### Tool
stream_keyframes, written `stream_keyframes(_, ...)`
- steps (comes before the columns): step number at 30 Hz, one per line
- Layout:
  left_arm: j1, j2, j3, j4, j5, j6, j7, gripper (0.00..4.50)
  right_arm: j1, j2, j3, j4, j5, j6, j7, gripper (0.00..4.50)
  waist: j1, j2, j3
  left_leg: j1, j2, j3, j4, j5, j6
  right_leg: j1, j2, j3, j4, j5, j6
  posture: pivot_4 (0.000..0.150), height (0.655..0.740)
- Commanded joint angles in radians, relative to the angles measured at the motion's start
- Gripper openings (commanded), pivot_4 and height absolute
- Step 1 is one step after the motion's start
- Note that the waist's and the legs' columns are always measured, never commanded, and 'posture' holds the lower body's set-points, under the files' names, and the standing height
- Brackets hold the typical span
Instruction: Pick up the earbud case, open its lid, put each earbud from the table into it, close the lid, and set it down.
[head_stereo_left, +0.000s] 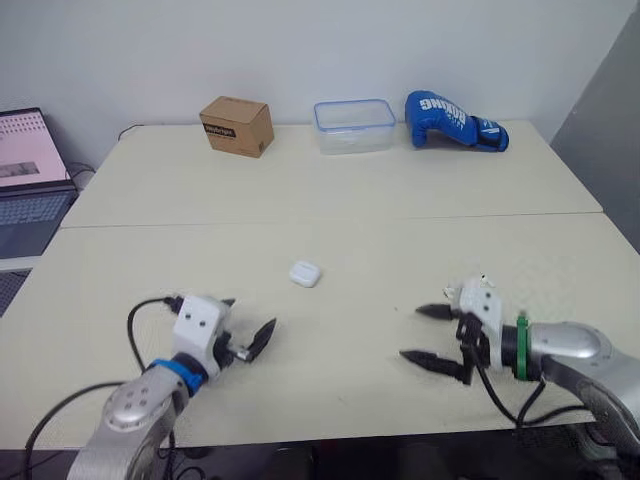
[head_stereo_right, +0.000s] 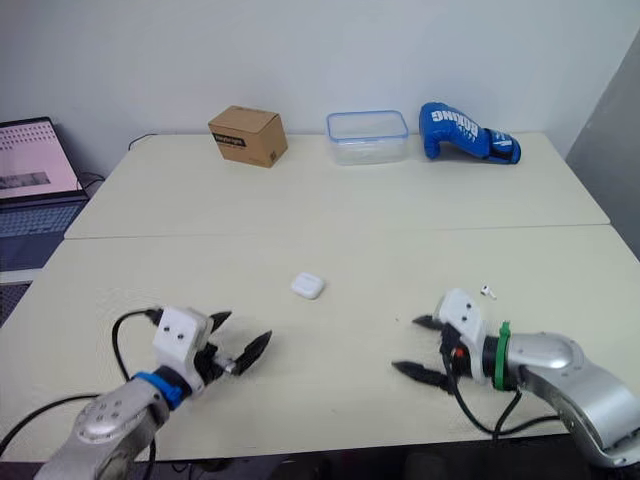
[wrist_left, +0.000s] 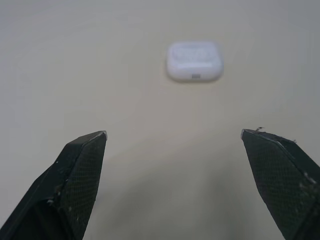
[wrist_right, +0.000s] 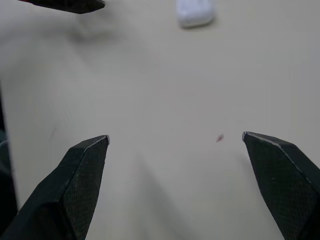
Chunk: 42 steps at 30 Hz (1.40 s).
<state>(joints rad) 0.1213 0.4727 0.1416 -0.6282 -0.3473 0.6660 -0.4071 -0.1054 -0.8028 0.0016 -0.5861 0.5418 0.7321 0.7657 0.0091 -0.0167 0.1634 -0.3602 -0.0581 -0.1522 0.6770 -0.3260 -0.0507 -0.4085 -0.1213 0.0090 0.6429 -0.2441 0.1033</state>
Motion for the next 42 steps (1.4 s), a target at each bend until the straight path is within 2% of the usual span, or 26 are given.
stream_keyframes(1,-0.138,-0.004,-0.051,0.025,-0.016,0.115,0.031,4.5,-0.051,-0.016,-0.039,0.006,-0.01,-0.055,0.029,4.47,-0.002,0.0,0.0,0.0,0.0,0.0,0.0,0.001,-0.002,0.0,0.0,0.0,0.0,0.0,0.0,0.15,0.7307)
stream_keyframes(6,-0.276,-0.037,-0.113,0.104,0.004,0.153,0.056,4.5,-0.115,-0.018,-0.055,0.046,-0.024,-0.098,0.046,4.47,-0.009,0.0,0.0,-0.001,0.0,0.0,0.0,0.002,-0.003,-0.001,0.0,0.0,-0.001,0.0,0.0,0.15,0.7307)
stream_keyframes(11,-0.334,-0.091,-0.174,0.207,0.05,0.119,0.086,4.5,-0.168,0.01,-0.067,0.067,-0.009,-0.114,0.034,4.47,-0.01,0.0,0.0,-0.001,0.0,0.0,0.0,0.002,-0.003,-0.001,0.0,0.001,0.0,0.0,0.0,0.15,0.7307)
stream_keyframes(17,-0.35,-0.12,-0.221,0.298,0.105,0.06,0.096,4.5,-0.18,0.059,-0.054,0.077,-0.018,-0.127,0.008,4.47,-0.01,0.0,0.0,-0.001,0.0,0.0,0.0,0.002,-0.003,-0.002,0.0,0.001,0.0,0.0,0.0,0.15,0.7307)
stream_keyframes(27,-0.365,-0.161,-0.235,0.394,0.145,0.021,0.103,4.5,-0.143,0.07,-0.032,0.063,-0.024,-0.145,0.032,4.47,-0.01,0.0,0.0,-0.001,-0.001,0.0,0.0,0.002,-0.003,-0.002,0.0,0.001,0.0,0.0,0.0,0.15,0.7307)
stream_keyframes(42,-0.353,-0.176,-0.237,0.362,0.165,0.06,0.126,4.5,-0.146,0.072,-0.012,0.071,-0.026,-0.16,0.069,4.47,-0.01,0.0,0.0,-0.001,-0.001,0.0,0.0,0.002,-0.003,-0.002,0.0,0.001,0.0,0.0,0.0,0.15,0.7307)
